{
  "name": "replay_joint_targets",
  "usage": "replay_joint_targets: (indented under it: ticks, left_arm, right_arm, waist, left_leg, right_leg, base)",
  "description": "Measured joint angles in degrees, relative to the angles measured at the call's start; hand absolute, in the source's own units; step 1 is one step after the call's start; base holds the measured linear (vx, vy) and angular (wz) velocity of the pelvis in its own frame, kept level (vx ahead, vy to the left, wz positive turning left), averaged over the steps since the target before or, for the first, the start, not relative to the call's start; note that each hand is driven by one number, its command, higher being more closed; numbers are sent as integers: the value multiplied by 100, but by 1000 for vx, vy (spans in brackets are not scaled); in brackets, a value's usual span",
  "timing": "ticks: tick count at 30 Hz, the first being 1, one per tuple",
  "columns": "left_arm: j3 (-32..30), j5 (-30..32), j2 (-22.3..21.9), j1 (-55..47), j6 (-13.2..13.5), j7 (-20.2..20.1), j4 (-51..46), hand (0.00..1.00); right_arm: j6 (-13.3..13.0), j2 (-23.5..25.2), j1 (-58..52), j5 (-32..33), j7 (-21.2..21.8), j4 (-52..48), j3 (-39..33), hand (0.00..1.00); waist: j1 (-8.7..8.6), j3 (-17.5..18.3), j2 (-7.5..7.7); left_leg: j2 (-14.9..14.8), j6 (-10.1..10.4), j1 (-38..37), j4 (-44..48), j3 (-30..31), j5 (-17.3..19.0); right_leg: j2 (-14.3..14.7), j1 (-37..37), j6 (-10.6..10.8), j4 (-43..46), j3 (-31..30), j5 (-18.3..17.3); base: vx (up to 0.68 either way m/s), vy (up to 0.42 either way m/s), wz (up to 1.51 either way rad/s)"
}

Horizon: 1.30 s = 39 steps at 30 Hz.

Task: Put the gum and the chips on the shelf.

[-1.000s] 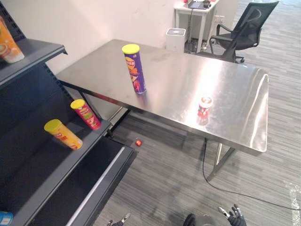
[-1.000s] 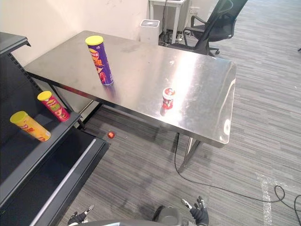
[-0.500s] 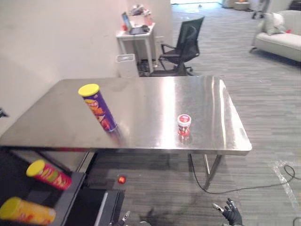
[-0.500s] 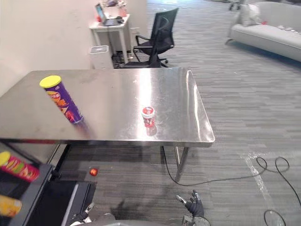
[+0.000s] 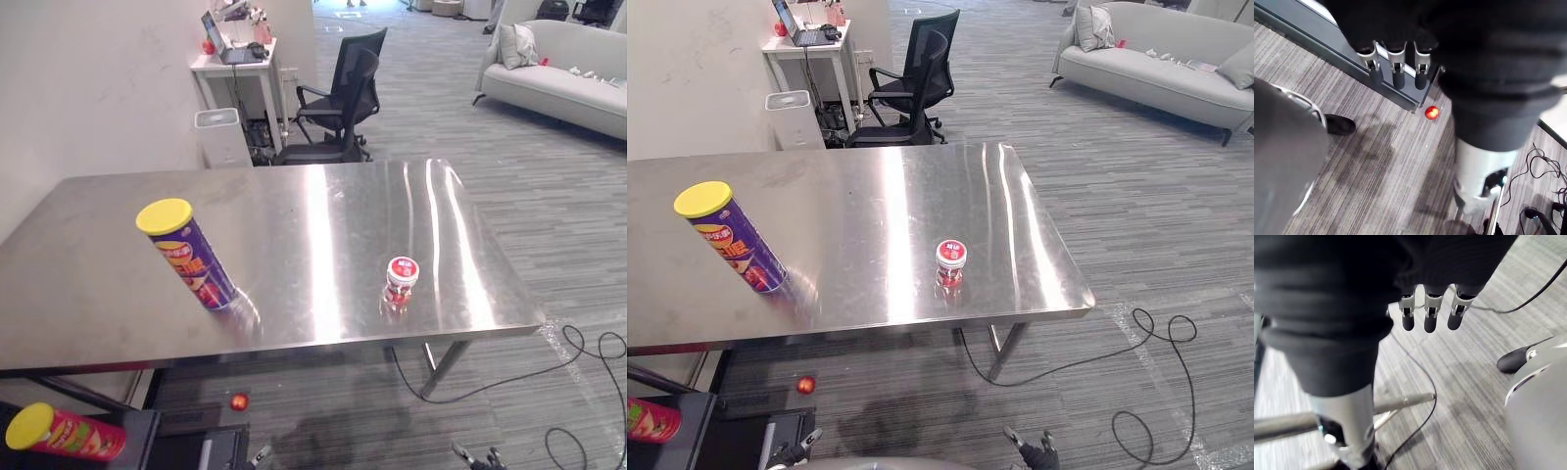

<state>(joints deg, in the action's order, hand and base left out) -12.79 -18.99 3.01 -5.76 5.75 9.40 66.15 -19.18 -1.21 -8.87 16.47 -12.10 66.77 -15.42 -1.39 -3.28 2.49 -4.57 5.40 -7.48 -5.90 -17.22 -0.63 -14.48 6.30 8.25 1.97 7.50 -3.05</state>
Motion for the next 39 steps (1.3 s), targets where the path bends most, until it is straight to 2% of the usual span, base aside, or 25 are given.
replay_joint_targets:
  ticks: [2,8,14,16,18,20,21,25,28,32,37,39]
  left_arm:
    - [-5,-3,3,-21,-7,-152,-23,0]
    - [-61,-2,75,-36,-143,-338,-43,0]
    - [-352,84,150,-67,-376,-293,-152,0]
    - [-393,185,160,-110,-375,-294,-247,0]
    - [-442,184,189,-115,-373,-293,-284,0]
    - [-446,184,171,-154,-375,-285,-286,0]
    - [-443,184,173,-159,-375,-285,-288,0]
    - [-149,183,247,-209,-393,-249,-391,0]
    - [201,184,351,-244,-501,-231,-537,0]
    - [367,186,388,-235,-564,-218,-582,0]
    - [463,256,409,-236,-579,-131,-559,0]
    - [468,413,418,-237,-575,-117,-543,0]
  right_arm:
    - [86,7,-27,76,-174,14,-153,0]
    - [280,15,-30,491,-537,-10,-517,0]
    - [357,-190,109,955,-958,-339,-1753,0]
    - [284,-467,227,1056,-1061,-589,-2147,0]
    - [115,-678,326,1046,-1098,-1007,-2404,0]
    - [-187,-999,388,1022,-1134,-1784,-2570,0]
    - [-213,-1021,397,1004,-1138,-1880,-2580,0]
    - [-347,-1145,528,587,-1165,-3428,-2209,0]
    - [-343,-1140,544,189,-1044,-4595,-1383,0]
    - [-213,-1131,709,-189,-653,-5359,-732,0]
    - [-83,-1142,913,-521,316,-5743,-142,0]
    - [-16,-1259,914,-518,726,-5794,9,0]
  waist:
    - [7,-2,-8]
    - [9,20,66]
    - [30,53,149]
    - [53,83,197]
    - [56,95,282]
    - [53,121,288]
    - [53,126,281]
    - [69,158,290]
    - [80,193,272]
    - [129,238,282]
    - [113,296,227]
    - [25,305,206]
  left_leg:
    - [-113,33,-56,-7,-63,24]
    - [-158,122,-62,-15,-97,90]
    - [-431,185,-63,-15,-64,57]
    - [-485,232,-9,-14,-89,25]
    - [-416,249,45,-14,-121,-11]
    - [-410,287,35,-14,-133,-64]
    - [-408,287,33,-14,-134,-64]
    - [-385,291,53,-13,-146,-55]
    - [-385,278,79,-12,-138,-53]
    - [-357,277,173,-10,-107,-53]
    - [-324,273,279,27,42,-56]
    - [-323,273,341,28,113,-56]
  right_leg:
    - [116,5,-140,3,12,124]
    - [137,10,-143,61,98,148]
    - [383,-30,-142,188,263,147]
    - [435,-116,-132,174,295,136]
    - [362,-142,21,57,315,-31]
    - [352,-192,51,49,336,-97]
    - [349,-190,59,46,336,-103]
    - [326,-189,79,19,338,-89]
    - [330,-211,89,8,331,-79]
    - [326,-289,87,-24,319,-75]
    - [316,-303,94,-99,357,-55]
    - [315,-314,89,-98,444,-51]
  base:
    - [4,-29,-15]
    - [-58,-18,-6]
    - [-64,-66,-2]
    - [-45,-61,-15]
    - [-33,-42,-13]
    - [-10,-15,-2]
    - [0,0,0]
    - [25,12,-1]
    - [54,14,-1]
    - [90,14,2]
    - [71,7,5]
    - [34,0,18]
